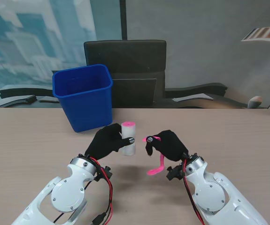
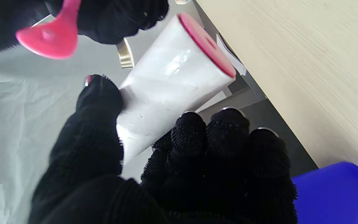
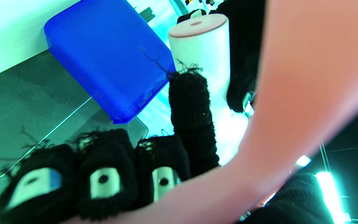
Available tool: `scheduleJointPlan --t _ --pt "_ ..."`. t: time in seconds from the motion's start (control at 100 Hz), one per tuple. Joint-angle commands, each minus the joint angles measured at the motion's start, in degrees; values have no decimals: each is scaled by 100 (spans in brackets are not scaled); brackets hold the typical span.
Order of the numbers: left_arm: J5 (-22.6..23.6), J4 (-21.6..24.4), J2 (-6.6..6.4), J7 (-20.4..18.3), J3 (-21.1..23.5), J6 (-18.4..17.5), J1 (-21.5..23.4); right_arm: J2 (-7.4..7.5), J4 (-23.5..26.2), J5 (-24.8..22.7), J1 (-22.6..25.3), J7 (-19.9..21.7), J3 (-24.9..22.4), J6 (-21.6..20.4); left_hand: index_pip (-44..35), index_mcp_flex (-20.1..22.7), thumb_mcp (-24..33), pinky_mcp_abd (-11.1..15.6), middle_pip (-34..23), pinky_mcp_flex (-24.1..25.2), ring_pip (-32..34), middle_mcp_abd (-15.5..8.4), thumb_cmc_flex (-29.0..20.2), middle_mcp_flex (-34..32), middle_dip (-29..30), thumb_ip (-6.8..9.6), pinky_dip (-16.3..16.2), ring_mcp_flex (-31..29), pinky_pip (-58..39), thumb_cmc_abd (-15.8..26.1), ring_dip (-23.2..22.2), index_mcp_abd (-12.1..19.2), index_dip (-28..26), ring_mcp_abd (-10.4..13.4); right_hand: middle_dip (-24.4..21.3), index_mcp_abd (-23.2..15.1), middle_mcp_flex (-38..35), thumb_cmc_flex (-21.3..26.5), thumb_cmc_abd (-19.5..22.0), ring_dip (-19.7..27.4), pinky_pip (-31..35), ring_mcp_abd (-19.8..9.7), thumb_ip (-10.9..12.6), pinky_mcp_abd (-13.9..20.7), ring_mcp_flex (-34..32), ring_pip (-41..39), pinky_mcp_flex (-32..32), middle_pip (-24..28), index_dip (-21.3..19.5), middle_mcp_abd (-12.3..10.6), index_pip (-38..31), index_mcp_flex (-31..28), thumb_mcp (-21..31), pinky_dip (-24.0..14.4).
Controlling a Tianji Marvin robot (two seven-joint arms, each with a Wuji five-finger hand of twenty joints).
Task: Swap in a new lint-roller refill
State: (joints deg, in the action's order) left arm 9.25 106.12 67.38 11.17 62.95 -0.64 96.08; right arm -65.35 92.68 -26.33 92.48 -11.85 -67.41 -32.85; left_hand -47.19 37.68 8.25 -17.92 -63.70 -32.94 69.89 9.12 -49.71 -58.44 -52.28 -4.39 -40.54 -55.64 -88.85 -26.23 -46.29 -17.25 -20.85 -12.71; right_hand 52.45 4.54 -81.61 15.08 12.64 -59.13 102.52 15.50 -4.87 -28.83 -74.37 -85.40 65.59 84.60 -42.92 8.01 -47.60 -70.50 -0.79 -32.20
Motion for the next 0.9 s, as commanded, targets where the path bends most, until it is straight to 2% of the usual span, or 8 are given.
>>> scheduleJointPlan --t 0.0,0.06,0.24,0.43,0.61,0.89 --pt "-46 48 82 -102 -37 -153 27 -63 22 -45 -13 25 44 -29 -1279 160 592 351 -99 70 175 -646 -908 143 144 336 48 135 -168 931 92 973 -272 134 -50 245 -158 221 409 -621 1241 -2629 240 2144 -122 -1825 246 132 76 116 57 -183 9 -569" --pt "-298 65 100 -124 -41 -201 23 -70 -9 -74 -27 -15 66 -42 -1289 163 586 359 -101 68 173 -645 -915 140 147 338 47 134 -171 924 93 972 -261 131 -48 252 -158 262 406 -624 1241 -2636 243 2147 -122 -1824 246 136 85 115 65 -180 13 -569" --pt "-758 188 126 -238 -56 119 54 -94 -71 -186 -67 -163 94 -47 -1313 148 566 362 -107 78 169 -642 -932 158 157 338 46 158 -173 933 92 969 -221 120 -47 256 -157 343 365 -626 1241 -2670 246 2149 -125 -1814 245 142 101 84 82 -163 2 -568" --pt "-1154 261 135 -381 -108 353 60 -130 -113 -548 -81 -520 71 -78 -1339 150 549 363 -106 80 161 -646 -932 159 170 343 46 154 -171 927 97 980 -198 125 -45 246 -156 417 298 -623 1188 -2748 256 2192 -129 -1793 242 150 120 25 103 -126 -4 -542" --pt "-1346 297 150 -421 -151 508 51 -155 -117 -616 -85 -664 75 -65 -1348 139 541 358 -110 94 154 -640 -942 169 179 347 49 170 -159 931 98 964 -180 111 -47 245 -157 485 257 -620 1177 -2772 267 2212 -130 -1787 242 151 125 3 104 -125 12 -532" --pt "-1523 266 160 -485 -265 565 -5 -185 -124 -627 -90 -787 110 -28 -1399 124 540 366 -123 95 155 -650 -953 177 187 357 48 174 -157 928 99 941 -192 122 -48 240 -157 790 249 -614 1173 -2771 300 2228 -131 -1783 242 157 123 -9 87 -128 104 -522"
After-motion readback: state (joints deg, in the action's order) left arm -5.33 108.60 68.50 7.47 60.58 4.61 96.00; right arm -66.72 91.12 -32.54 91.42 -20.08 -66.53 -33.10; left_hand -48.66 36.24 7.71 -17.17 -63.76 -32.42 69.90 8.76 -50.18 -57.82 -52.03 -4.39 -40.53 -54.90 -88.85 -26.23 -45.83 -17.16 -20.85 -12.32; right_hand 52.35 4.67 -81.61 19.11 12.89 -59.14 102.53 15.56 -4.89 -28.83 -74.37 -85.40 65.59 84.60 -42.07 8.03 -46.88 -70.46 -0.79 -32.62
